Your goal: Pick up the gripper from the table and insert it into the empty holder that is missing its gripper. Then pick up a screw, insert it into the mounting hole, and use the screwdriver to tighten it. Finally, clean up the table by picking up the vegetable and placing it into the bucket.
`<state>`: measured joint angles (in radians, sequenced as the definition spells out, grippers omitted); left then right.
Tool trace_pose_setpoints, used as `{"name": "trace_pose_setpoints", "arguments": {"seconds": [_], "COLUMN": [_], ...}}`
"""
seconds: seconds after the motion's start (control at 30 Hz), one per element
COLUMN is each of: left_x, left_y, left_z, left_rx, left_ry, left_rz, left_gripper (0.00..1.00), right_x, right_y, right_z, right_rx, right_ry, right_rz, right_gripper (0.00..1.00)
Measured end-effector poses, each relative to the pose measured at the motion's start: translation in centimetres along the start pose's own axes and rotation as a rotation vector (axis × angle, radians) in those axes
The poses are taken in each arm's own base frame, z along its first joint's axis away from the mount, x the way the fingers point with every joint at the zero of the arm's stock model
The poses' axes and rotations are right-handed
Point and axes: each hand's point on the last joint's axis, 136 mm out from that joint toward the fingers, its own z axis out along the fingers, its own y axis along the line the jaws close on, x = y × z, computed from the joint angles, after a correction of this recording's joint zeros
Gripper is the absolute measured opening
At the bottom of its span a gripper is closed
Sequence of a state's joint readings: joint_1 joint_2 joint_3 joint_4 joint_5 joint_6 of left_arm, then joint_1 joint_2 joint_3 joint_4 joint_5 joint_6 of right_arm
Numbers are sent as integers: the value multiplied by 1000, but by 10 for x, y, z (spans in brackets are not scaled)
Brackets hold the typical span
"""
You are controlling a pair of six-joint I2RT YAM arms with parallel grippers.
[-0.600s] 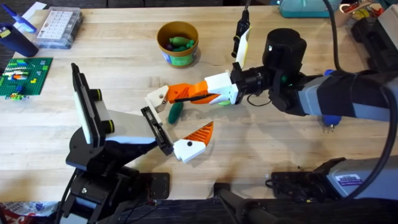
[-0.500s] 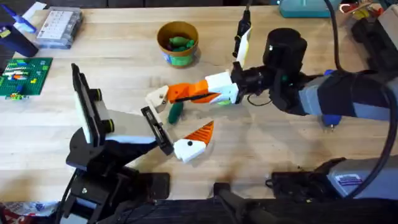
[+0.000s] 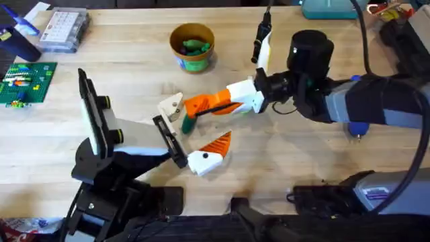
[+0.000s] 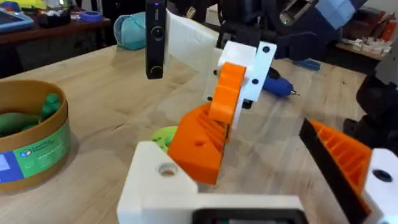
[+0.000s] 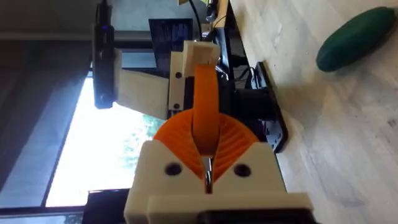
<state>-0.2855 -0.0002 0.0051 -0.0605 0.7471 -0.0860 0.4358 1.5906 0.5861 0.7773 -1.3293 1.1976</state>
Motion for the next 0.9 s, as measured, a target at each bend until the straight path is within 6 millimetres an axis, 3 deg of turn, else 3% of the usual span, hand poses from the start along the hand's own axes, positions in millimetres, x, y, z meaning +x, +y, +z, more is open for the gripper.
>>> {"name": "trace_pose_setpoints", "arguments": {"seconds": [0.43, 0.9], "left_x": [0, -1], "left_y": [0, 6], "left_z": [0, 0], "left_rx": [0, -35], "left_ry": [0, -3], "left_rz": [0, 3], "left_gripper": [988, 988], "right_x": [6, -23], "right_y": [3, 5], "right_z": [9, 23], "right_rx": [-4, -15], "right_ry": [33, 74], "right_rz": [-3, 24], "right_gripper": [21, 22]}}
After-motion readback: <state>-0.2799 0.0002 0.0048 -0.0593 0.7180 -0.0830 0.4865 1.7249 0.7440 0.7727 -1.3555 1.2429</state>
